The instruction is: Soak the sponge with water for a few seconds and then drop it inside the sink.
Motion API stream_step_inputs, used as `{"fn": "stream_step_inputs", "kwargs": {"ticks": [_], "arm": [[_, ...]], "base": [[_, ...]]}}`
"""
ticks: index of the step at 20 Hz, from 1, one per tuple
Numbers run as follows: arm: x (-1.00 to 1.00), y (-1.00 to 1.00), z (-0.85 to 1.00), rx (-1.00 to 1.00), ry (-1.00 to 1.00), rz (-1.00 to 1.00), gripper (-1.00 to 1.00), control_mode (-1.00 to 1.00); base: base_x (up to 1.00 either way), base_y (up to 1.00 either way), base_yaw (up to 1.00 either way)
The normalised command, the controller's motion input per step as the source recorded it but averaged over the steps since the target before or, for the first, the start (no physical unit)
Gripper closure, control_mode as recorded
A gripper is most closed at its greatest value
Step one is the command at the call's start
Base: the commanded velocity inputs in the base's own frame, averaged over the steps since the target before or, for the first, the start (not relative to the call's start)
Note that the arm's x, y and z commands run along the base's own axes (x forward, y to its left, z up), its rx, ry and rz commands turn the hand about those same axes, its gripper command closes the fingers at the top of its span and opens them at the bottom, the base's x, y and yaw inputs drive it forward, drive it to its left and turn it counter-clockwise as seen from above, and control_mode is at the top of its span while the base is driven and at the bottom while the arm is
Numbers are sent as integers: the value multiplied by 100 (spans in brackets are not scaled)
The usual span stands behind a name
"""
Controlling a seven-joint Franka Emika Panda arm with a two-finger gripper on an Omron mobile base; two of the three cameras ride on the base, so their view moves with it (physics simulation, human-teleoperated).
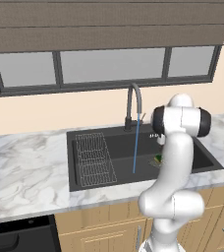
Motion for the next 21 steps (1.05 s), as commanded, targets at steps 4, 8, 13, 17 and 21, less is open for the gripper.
{"fn": "stream_step_inputs", "kwargs": {"ticks": [4, 8, 13, 17, 21], "arm": [[-34, 0, 62, 3, -7, 0, -100, -100], [-31, 0, 62, 2, -8, 0, -100, -100], [-35, 0, 59, 3, -7, 0, -100, -100], [-35, 0, 54, 3, -5, 0, -100, -100], [-38, 0, 54, 2, -3, 0, -100, -100]], "base": [[0, 0, 0], [0, 0, 0], [0, 0, 0], [0, 0, 0], [0, 0, 0]]}}
